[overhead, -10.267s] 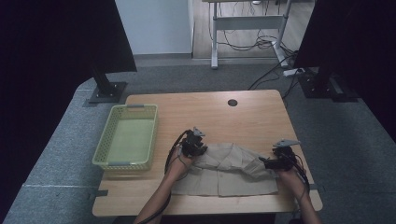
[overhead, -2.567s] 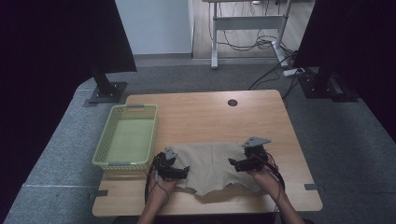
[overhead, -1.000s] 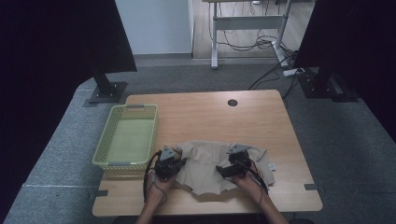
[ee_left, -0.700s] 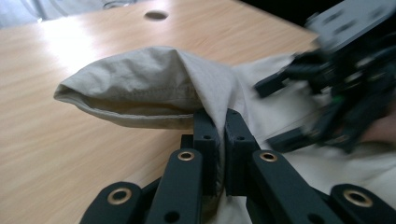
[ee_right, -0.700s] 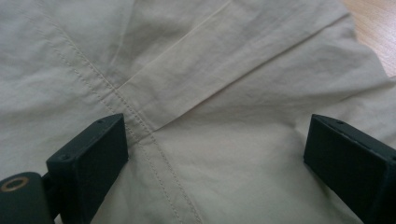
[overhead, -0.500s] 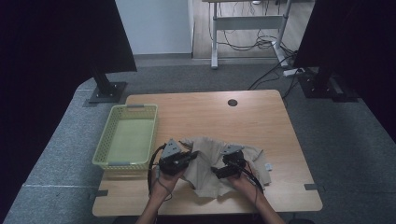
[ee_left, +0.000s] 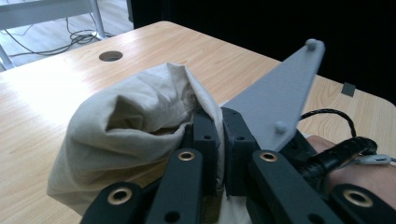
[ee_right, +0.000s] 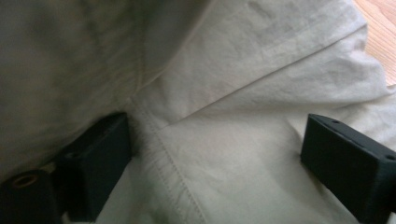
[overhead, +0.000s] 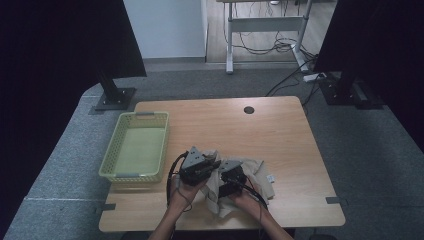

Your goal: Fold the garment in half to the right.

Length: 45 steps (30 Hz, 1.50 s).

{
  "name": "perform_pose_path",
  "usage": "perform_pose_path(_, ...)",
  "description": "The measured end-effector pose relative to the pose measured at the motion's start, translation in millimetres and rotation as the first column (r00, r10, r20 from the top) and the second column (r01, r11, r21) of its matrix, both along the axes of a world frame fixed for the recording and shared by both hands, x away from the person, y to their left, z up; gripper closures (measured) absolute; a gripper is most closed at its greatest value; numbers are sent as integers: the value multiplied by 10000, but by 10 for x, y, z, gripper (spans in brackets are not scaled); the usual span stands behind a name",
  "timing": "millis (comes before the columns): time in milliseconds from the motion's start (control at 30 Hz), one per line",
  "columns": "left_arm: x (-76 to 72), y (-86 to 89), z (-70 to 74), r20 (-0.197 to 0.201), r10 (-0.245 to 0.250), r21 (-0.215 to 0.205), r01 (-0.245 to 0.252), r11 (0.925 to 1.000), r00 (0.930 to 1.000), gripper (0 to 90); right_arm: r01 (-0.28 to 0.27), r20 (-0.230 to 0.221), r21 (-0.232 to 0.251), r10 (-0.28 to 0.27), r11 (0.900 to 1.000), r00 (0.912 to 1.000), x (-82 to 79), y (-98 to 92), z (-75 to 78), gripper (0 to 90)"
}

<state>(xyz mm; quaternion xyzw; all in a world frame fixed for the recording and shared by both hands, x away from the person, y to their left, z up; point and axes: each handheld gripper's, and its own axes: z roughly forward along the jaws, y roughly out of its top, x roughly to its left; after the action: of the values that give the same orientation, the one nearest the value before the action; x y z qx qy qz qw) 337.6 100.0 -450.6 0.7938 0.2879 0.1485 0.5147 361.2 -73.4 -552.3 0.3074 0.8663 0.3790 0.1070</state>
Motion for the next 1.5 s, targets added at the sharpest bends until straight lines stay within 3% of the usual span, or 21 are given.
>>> perform_pose_path(33, 0, 0, 0, 0, 0, 0, 0, 10000, 10000, 855, 0, 0, 0, 0, 10000, 10000, 0, 0, 0, 92)
perform_pose_path(67, -12, 13, 30, 101, 14, 60, -15, 10000, 9999, 856, -110, -471, 309, 124, 9995, 9988, 16, -62, 34, 109)
perform_pose_path(133, -18, 16, 40, 142, 21, 74, -22, 10000, 9999, 855, -39, -517, 365, 58, 9993, 9986, 22, -100, 78, 108)
perform_pose_path(233, -27, 13, 53, 205, -3, 123, 1, 9999, 9998, 855, 239, 103, 584, -245, 9980, 9996, 29, -290, 273, 102)
perform_pose_path(333, -31, 3, 50, 237, -43, 85, 41, 10000, 9997, 854, 503, 548, 127, -509, 9987, 9972, 36, -545, 365, 99)
perform_pose_path(400, -33, -10, 46, 248, -78, 83, 76, 9999, 9997, 854, 627, 573, -14, -626, 9980, 9964, 36, -631, 356, 98)
perform_pose_path(433, -31, -18, 44, 234, -103, 58, 102, 9999, 9997, 854, 796, 390, -144, -789, 9967, 9961, 30, -788, 290, 99)
perform_pose_path(567, -14, -55, 39, 129, -218, -23, 219, 9998, 9997, 854, 1015, -79, -418, -1019, 9940, 9948, 16, -947, 86, 109)
perform_pose_path(667, -13, -77, 39, 128, -273, 23, 273, 9996, 9995, 854, 998, -73, -232, -1000, 9947, 9950, 15, -954, 11, 104)
perform_pose_path(900, -3, -108, -12, -14, -288, 76, 288, 9996, 9996, 853, 412, 3, -347, -412, 9985, 9992, 7, -578, 13, 116)
perform_pose_path(933, 3, -104, -38, -102, -277, 96, 278, 9996, 9996, 853, 137, 34, -306, -136, 9994, 9999, 0, -400, 11, 118)
perform_pose_path(1100, 17, -106, -86, -252, -279, 210, 284, 9994, 9993, 853, -326, 46, -276, 328, 9991, 9995, -4, -178, 11, 118)
perform_pose_path(1233, 44, -143, -144, -417, -327, 356, 342, 9988, 9986, 852, -398, -53, -139, 397, 9991, 9992, 17, -187, 16, 118)
perform_pose_path(1267, 57, -169, -184, -516, -374, 416, 396, 9983, 9980, 852, -133, -198, 421, 142, 9990, 9997, 48, -274, 45, 116)
perform_pose_path(1367, 83, -216, -254, -691, -446, 508, 481, 9975, 9966, 850, 279, 27, 749, -282, 9968, 9996, 66, -389, 121, 114)
perform_pose_path(1500, 139, -296, -367, -917, -478, 797, 552, 9953, 9946, 849, 525, 390, 553, -547, 9971, 9977, 64, -575, 251, 110)
